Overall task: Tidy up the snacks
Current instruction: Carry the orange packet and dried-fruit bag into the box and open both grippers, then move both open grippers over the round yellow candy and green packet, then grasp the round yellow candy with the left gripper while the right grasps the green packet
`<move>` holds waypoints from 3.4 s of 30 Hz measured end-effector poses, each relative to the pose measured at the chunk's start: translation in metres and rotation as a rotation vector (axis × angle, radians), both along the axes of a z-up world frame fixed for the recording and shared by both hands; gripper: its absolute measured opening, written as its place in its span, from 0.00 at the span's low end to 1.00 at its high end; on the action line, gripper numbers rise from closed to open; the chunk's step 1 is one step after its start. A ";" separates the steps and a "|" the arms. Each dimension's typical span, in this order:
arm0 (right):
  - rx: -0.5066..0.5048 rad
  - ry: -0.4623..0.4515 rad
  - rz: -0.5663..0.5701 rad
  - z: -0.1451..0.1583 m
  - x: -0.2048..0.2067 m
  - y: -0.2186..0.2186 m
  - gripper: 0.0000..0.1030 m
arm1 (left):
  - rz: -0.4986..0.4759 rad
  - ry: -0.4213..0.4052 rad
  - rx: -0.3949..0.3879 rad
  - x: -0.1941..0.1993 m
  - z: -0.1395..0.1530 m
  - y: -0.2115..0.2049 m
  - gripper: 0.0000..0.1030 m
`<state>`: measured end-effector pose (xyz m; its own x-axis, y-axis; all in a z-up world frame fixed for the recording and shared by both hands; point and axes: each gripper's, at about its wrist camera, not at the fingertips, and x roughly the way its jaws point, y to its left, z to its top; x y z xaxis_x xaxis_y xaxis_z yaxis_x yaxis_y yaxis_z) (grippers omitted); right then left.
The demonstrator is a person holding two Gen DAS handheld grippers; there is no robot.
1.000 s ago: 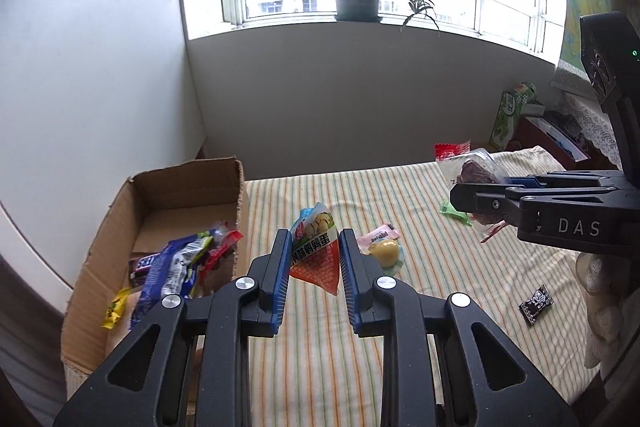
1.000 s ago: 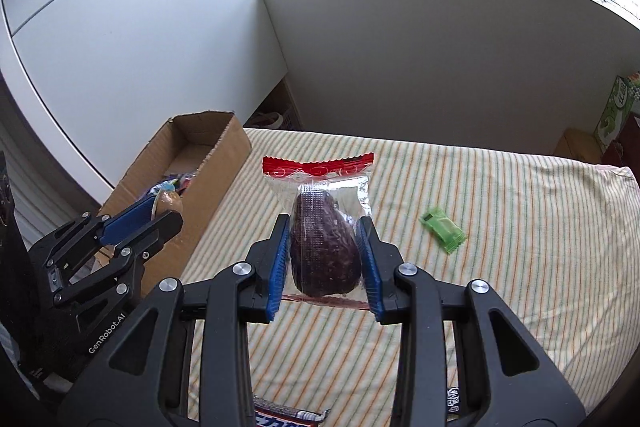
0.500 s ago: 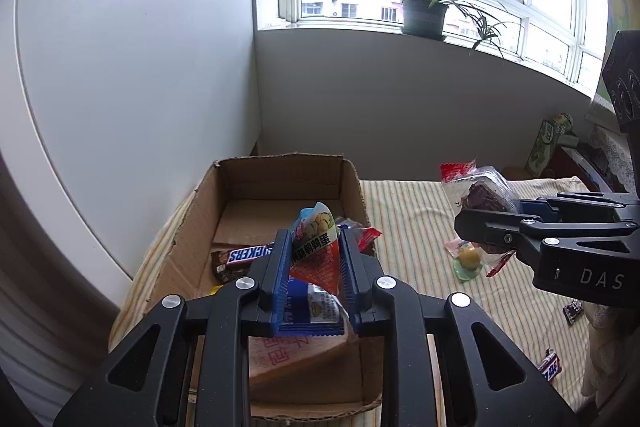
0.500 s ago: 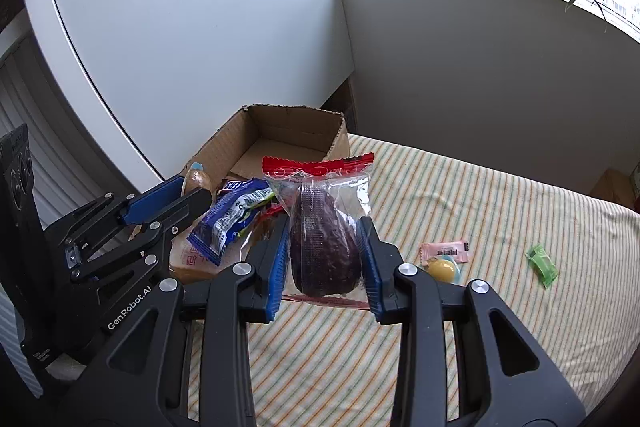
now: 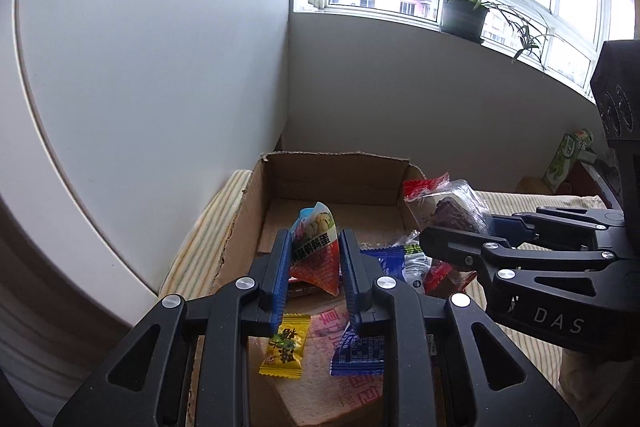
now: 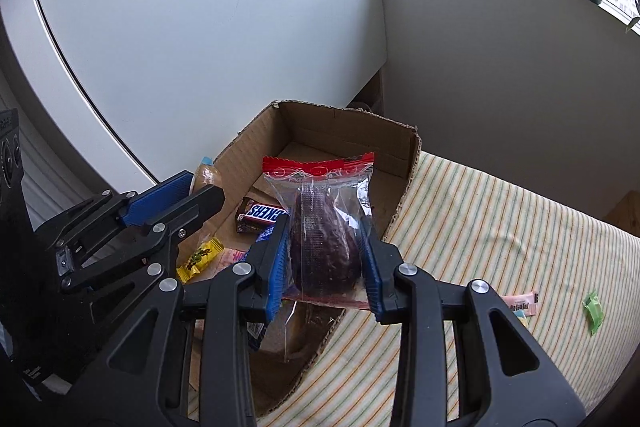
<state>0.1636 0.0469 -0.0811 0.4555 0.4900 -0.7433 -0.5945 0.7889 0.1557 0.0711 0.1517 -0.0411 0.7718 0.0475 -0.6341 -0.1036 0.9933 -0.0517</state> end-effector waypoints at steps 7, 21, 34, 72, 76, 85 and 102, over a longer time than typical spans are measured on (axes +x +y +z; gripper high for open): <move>0.018 -0.007 -0.007 0.003 0.009 0.002 0.60 | 0.022 0.030 0.003 0.003 -0.009 0.008 0.23; -0.016 -0.041 -0.035 0.017 -0.007 -0.032 0.60 | 0.006 -0.016 -0.008 -0.013 0.008 -0.005 0.25; -0.028 -0.037 -0.144 0.016 -0.025 -0.125 0.60 | -0.133 -0.015 -0.003 -0.036 0.007 -0.075 0.25; -0.147 0.120 -0.290 -0.048 0.084 -0.246 0.60 | -0.282 0.225 -0.090 0.043 -0.065 -0.193 0.50; -0.163 0.114 -0.274 -0.053 0.088 -0.241 0.60 | -0.263 0.230 -0.086 0.051 -0.068 -0.195 0.50; -0.220 0.080 -0.259 -0.059 0.087 -0.229 0.60 | -0.258 0.246 -0.062 0.058 -0.074 -0.197 0.50; -0.260 0.066 -0.259 -0.060 0.073 -0.227 0.23 | -0.279 0.235 -0.025 0.053 -0.072 -0.202 0.33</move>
